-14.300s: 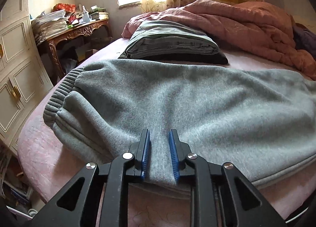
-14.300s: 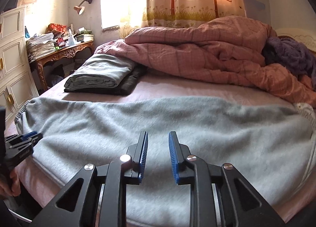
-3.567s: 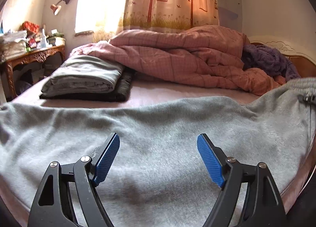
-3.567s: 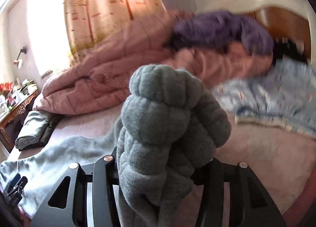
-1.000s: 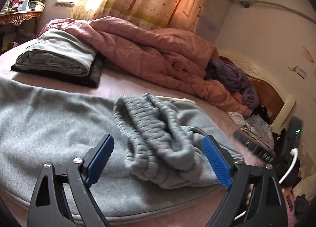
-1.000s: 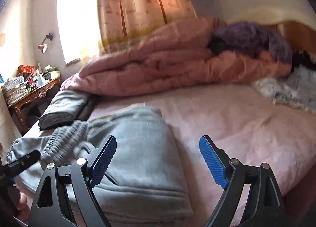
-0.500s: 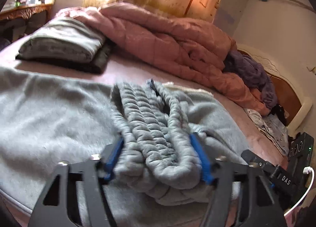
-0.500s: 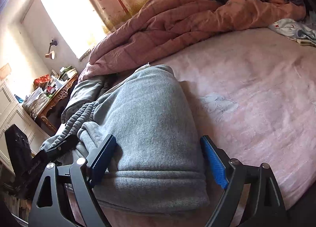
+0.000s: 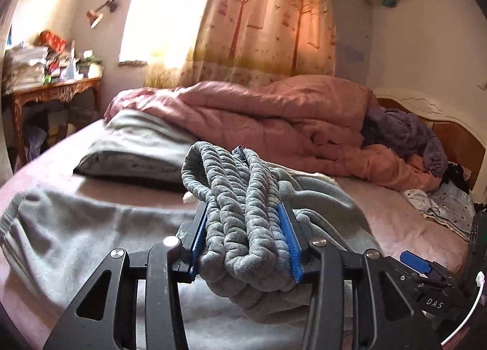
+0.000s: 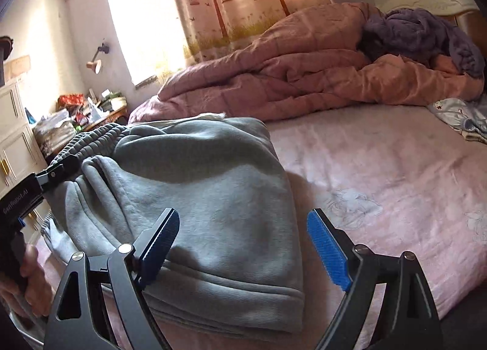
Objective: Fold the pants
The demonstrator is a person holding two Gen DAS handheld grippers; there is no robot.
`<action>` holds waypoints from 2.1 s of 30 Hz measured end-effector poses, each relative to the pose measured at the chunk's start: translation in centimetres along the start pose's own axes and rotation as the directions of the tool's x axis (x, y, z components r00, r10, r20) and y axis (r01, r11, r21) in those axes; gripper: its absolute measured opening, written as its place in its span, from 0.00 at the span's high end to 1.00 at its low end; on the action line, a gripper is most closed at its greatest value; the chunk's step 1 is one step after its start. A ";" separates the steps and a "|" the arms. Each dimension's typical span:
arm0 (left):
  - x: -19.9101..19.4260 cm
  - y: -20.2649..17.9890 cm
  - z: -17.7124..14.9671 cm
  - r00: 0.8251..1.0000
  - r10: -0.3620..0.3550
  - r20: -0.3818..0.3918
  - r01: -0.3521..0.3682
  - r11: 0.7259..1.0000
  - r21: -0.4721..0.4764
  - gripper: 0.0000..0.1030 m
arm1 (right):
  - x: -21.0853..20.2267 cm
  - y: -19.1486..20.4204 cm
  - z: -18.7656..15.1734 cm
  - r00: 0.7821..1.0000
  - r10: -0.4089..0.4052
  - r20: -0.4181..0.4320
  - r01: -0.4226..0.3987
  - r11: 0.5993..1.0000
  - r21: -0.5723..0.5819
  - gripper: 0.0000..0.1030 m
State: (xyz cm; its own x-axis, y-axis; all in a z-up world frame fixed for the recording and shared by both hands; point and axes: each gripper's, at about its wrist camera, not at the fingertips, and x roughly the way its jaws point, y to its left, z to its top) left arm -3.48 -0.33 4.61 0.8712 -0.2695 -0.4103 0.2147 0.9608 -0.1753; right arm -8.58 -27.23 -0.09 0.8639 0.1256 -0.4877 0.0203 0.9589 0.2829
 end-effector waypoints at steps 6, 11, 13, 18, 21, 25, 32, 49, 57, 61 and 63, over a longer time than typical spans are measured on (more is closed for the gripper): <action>2.9 3.5 -3.5 0.992 0.014 -0.125 -0.025 0.996 -0.090 0.56 | 2.0 0.6 -1.9 0.997 -0.028 -0.078 0.024 0.999 -0.044 0.15; 2.9 3.1 -4.3 0.992 0.082 -0.100 -0.083 0.996 -0.010 0.37 | 2.4 0.7 -2.4 0.996 -0.019 -0.088 0.013 0.998 -0.069 0.15; 2.4 2.9 -4.4 0.990 0.119 -0.070 -0.118 0.993 0.015 0.29 | 2.2 0.4 -2.1 0.996 -0.011 -0.089 0.005 0.998 -0.065 0.15; -0.6 2.7 -4.0 0.986 0.164 0.034 -0.166 0.985 0.056 0.16 | -0.1 -0.6 -0.8 1.000 -0.006 -0.022 0.004 0.996 -0.084 0.15; -2.1 2.4 -3.4 0.989 0.131 0.067 -0.135 0.989 0.054 0.11 | -1.7 -1.4 -0.3 1.000 0.003 0.018 -0.002 0.998 -0.062 0.15; -2.4 0.4 -2.9 0.990 0.096 0.101 -0.107 0.987 0.116 0.18 | -3.2 -1.5 -0.4 0.994 -0.025 0.106 0.029 0.999 -0.037 0.34; 1.5 -0.7 -3.3 0.992 0.121 -0.045 -0.115 0.986 0.120 0.75 | -2.5 1.6 -1.4 0.995 0.037 0.088 -0.025 0.991 -0.133 0.79; 7.3 2.9 -0.5 0.945 -0.078 -0.319 0.068 0.997 -0.040 0.71 | -0.1 3.4 -4.2 0.999 0.046 0.004 -0.044 0.976 -0.215 0.85; 5.3 1.6 -1.1 0.970 -0.003 -0.243 0.015 0.999 0.047 0.79 | -0.3 3.3 -4.1 0.999 0.044 0.020 -0.038 0.975 -0.219 0.85; 3.6 2.3 0.2 0.981 -0.026 -0.191 0.035 0.999 0.041 0.80 | -0.8 3.0 -3.7 0.998 0.056 0.028 -0.049 0.980 -0.192 0.85; 3.6 2.8 0.2 0.981 -0.021 -0.194 0.030 0.999 0.042 0.80 | -0.6 3.0 -3.7 0.999 0.049 0.023 -0.043 0.979 -0.200 0.85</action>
State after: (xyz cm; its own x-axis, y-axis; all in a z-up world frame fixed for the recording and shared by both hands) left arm 0.34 1.40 2.82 0.7646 -0.2972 -0.5719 0.2590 0.9542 -0.1496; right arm -10.91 -23.47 -1.93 0.8754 0.1662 -0.4539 -0.1178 0.9841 0.1330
